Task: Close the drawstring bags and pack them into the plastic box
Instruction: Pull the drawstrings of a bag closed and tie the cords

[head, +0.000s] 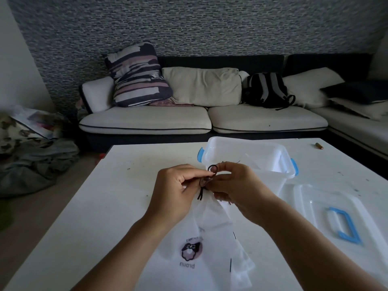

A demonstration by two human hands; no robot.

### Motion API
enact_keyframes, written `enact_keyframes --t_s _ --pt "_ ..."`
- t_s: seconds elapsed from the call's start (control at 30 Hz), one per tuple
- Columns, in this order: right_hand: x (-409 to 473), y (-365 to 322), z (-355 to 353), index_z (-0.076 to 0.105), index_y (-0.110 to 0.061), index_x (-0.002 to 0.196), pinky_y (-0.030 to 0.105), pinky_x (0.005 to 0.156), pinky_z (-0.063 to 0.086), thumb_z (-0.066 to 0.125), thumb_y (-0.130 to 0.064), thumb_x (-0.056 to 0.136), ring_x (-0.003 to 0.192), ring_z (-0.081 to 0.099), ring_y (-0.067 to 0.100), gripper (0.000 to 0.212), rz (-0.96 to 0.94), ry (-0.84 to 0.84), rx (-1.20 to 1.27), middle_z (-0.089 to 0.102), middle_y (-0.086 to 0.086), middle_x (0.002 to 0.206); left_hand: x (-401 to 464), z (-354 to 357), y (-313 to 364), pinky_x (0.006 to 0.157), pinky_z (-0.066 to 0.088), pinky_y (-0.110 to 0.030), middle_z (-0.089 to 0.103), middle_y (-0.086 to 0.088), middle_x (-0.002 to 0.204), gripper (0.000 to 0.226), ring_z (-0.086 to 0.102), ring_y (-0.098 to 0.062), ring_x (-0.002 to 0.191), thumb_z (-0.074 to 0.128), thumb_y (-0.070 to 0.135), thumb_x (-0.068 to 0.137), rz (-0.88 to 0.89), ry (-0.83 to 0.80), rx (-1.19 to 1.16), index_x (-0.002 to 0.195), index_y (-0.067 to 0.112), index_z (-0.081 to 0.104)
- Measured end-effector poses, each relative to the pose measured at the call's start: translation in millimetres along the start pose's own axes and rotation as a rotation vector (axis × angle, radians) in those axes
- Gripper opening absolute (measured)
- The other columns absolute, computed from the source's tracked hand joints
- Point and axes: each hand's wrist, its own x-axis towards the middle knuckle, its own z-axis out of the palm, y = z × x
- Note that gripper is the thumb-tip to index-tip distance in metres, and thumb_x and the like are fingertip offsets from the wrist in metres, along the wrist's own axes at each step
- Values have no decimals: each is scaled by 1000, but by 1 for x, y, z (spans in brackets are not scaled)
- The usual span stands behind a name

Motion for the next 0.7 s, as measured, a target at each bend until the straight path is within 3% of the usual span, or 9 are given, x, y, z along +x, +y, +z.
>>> enact_keyframes --t_s 0.13,0.3,0.4,0.5,0.57,0.63,0.7 --pt "4 3 -12 63 -1 110 30 80 51 69 6 85 88 63 24 27 125 -161 140 69 15 98 -1 -2 3 81 58 -26 78 9 91 28 74 -8 89 71 -6 85 -50 -22 -112 96 17 81" --pt "4 3 -13 63 -2 122 21 73 50 65 2 88 80 61 14 35 158 -324 265 64 12 102 2 -1 5 87 55 -22 79 3 94 15 74 -13 95 73 3 85 -164 -5 -311 95 12 80" --pt "3 3 -11 51 11 133 36 108 45 58 0 94 119 57 35 41 105 -432 330 57 28 128 1 -2 5 90 56 -27 79 -1 96 16 74 -17 97 70 -1 87 -199 5 -363 97 8 79" --pt "5 5 -11 44 11 139 48 120 28 64 -2 90 134 45 38 54 85 -447 330 44 34 145 1 -5 7 87 57 -25 79 -1 94 16 74 -16 95 70 0 86 -214 21 -376 96 9 79" --pt "7 5 -13 46 9 138 49 121 25 69 -1 85 132 48 38 59 99 -424 310 44 35 143 0 -7 8 78 55 -19 79 2 90 19 74 -11 88 72 0 85 -211 39 -362 91 16 80" --pt "7 3 -13 53 7 132 41 107 42 68 3 85 116 58 34 49 86 -369 234 57 34 130 -2 -7 11 73 54 -17 79 5 88 21 74 -8 84 72 0 84 -204 30 -340 89 19 80" --pt "6 3 -11 59 5 123 37 94 46 70 5 83 102 60 31 41 48 -320 164 66 25 110 -3 -6 11 78 55 -19 79 6 92 21 74 -9 89 72 -1 85 -169 12 -289 91 17 80"
